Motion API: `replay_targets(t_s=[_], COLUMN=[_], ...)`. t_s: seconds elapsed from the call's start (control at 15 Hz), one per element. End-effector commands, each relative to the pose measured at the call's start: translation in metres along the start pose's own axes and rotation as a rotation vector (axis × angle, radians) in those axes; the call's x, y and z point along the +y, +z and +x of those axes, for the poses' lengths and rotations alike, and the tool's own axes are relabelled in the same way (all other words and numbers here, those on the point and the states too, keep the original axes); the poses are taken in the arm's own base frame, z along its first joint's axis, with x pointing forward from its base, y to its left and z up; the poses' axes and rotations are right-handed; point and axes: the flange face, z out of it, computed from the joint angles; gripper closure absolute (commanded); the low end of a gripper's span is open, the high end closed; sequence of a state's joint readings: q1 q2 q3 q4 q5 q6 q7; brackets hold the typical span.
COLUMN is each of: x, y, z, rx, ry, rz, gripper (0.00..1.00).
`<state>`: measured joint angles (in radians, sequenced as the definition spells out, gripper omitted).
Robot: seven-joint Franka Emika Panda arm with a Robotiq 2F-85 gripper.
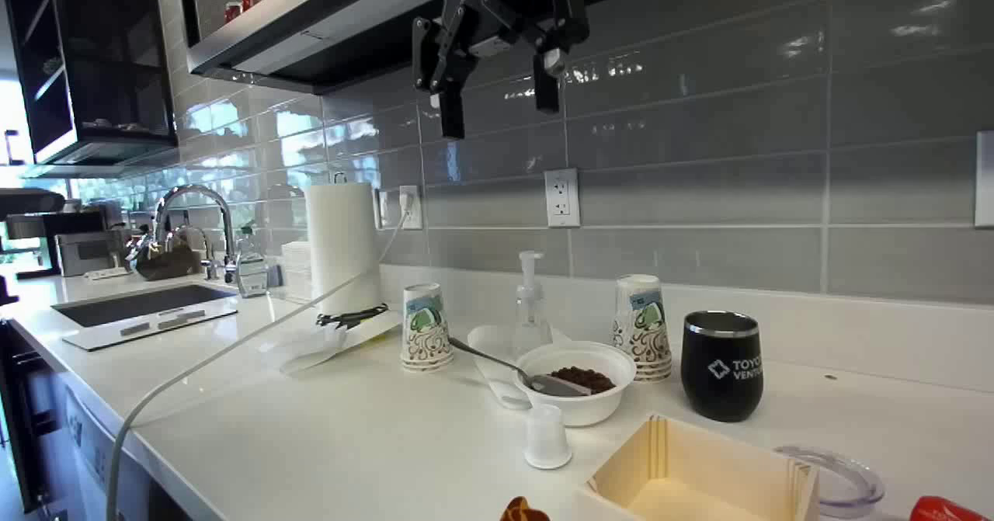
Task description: Put the pizza, orange block and orange object inside the wooden box.
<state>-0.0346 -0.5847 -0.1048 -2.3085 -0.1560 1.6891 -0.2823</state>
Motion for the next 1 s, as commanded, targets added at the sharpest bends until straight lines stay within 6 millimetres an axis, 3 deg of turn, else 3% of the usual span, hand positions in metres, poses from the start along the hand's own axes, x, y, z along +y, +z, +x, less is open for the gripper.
replay_targets(t_s=[0.0,0.47,0.93], x=[0.000,0.000,-0.029], y=[-0.001,0.004,0.076], z=[0.000,0.000,-0.011], rx=[0.000,0.001,-0.052], ry=[0.000,0.021,0.367], rz=[0.000,-0.001,0.012], gripper=[0.00,0.00,0.00])
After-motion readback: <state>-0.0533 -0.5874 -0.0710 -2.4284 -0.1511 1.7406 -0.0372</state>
